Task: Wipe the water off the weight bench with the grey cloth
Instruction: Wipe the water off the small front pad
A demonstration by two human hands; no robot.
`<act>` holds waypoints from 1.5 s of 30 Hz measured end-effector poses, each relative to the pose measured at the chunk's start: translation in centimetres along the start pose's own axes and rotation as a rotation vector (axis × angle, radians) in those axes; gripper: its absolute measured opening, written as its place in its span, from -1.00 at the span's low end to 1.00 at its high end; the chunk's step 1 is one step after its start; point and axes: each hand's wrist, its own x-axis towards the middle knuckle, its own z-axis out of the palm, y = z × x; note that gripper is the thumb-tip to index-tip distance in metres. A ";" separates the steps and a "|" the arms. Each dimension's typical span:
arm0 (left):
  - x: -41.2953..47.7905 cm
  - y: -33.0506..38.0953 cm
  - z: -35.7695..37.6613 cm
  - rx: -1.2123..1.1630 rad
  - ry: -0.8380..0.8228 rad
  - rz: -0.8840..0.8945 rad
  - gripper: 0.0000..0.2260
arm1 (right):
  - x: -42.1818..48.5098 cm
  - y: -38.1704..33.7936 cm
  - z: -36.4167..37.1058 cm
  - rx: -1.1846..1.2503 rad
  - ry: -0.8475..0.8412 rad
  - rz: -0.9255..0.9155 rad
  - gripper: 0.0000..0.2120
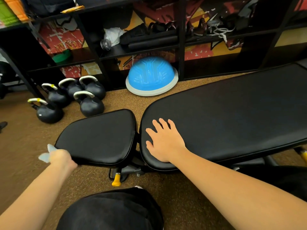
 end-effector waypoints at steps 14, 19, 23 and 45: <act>0.3 1.7 2.0 0.582 0.259 0.264 -0.47 | -0.2 -0.1 0.1 0.031 0.017 -0.003 -0.42; 4.5 3.6 4.9 1.104 0.104 0.548 -0.36 | 0.0 -0.2 0.3 0.041 0.013 0.000 -0.42; 3.3 4.2 10.2 1.307 -0.130 0.777 -0.22 | 0.2 -0.1 0.5 0.042 0.019 0.001 -0.42; -11.9 -6.3 -1.5 1.524 -1.047 0.996 -0.43 | -2.6 0.5 -0.3 0.038 0.032 -0.009 -0.44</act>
